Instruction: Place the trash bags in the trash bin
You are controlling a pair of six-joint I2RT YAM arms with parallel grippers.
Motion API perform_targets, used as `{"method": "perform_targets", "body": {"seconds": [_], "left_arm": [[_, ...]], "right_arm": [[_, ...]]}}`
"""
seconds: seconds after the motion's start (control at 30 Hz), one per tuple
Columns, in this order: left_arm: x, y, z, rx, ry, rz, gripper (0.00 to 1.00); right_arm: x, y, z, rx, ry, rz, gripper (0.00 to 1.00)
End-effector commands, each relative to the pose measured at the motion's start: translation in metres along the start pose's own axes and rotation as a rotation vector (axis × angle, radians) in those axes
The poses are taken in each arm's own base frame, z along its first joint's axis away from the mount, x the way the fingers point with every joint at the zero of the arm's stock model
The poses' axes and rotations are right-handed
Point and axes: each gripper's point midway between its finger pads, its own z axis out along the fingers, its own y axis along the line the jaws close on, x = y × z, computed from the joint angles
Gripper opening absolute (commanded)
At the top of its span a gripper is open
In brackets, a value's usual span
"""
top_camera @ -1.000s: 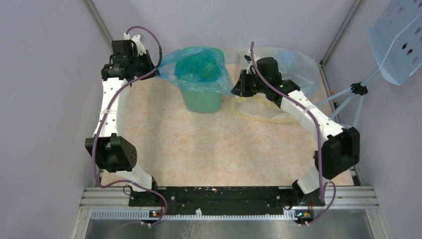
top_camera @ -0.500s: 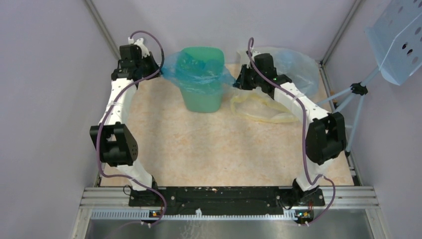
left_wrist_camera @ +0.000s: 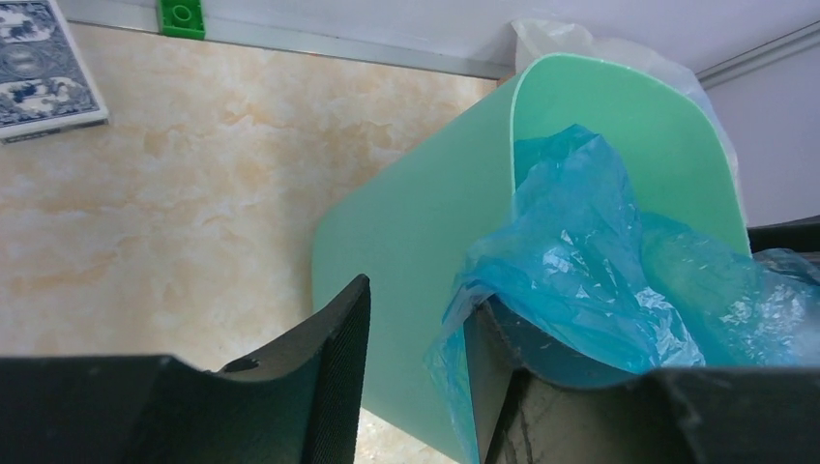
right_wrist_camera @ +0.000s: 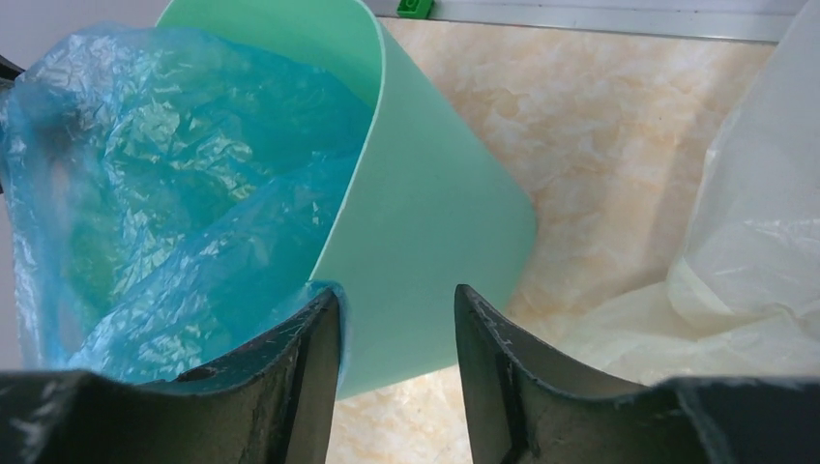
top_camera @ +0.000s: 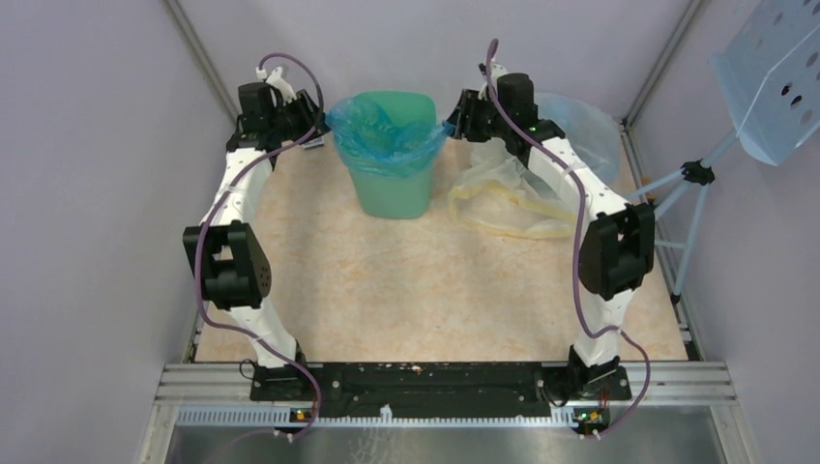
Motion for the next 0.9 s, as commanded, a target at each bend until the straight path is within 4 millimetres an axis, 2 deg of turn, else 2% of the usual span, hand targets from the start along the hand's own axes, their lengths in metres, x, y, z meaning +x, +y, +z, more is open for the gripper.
{"method": "perform_targets", "body": {"seconds": [0.0,0.13,0.3,0.47,0.57,0.87], "left_arm": [[-0.024,-0.015,0.009,0.091,-0.062,0.002,0.47],[-0.015,-0.020,0.023,0.177,-0.025,-0.055,0.46],[0.003,-0.031,0.031,0.308,0.083,-0.117,0.42],[0.023,-0.044,0.024,0.402,0.171,-0.173,0.38],[0.037,-0.051,0.014,0.417,0.195,-0.176,0.37],[0.072,-0.068,-0.038,0.390,0.259,-0.150,0.37]], "right_arm": [[-0.023,-0.001,0.011,-0.041,-0.044,0.016,0.47],[-0.024,-0.005,0.028,-0.082,-0.031,0.042,0.41],[-0.014,0.019,0.033,-0.301,-0.032,0.019,0.41],[-0.002,0.038,0.013,-0.437,-0.069,-0.002,0.38],[0.010,0.041,0.000,-0.461,-0.069,0.016,0.36],[0.046,0.055,-0.052,-0.470,-0.074,0.026,0.36]]}}
